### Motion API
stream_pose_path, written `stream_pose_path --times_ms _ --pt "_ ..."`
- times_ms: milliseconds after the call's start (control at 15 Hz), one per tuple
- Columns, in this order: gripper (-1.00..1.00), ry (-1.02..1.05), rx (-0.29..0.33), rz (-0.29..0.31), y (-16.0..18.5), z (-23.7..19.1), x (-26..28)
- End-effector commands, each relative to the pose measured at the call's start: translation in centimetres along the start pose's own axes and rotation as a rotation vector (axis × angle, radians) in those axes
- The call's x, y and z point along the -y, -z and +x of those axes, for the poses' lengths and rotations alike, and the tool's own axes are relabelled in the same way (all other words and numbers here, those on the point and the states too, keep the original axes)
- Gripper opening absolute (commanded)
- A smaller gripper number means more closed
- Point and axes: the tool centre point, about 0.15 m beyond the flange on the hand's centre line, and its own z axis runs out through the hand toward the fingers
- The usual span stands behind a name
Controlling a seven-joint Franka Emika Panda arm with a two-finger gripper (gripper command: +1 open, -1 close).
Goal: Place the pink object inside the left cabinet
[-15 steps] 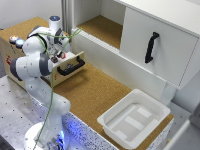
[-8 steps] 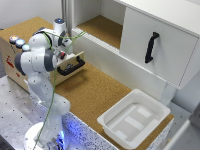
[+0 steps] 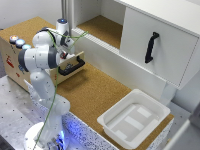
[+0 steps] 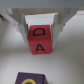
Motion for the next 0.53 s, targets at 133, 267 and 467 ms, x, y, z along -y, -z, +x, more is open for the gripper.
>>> stream_pose_path --times_ms 133,267,467 --pt "-1.0 0.038 -0.087 -0.103 6.6 -0.1 1.9" --pt "-1.0 0.092 -0.127 -0.106 8.8 1.1 2.9" --pt "-1.0 0.163 -0.175 -0.136 11.2 3.0 4.5"
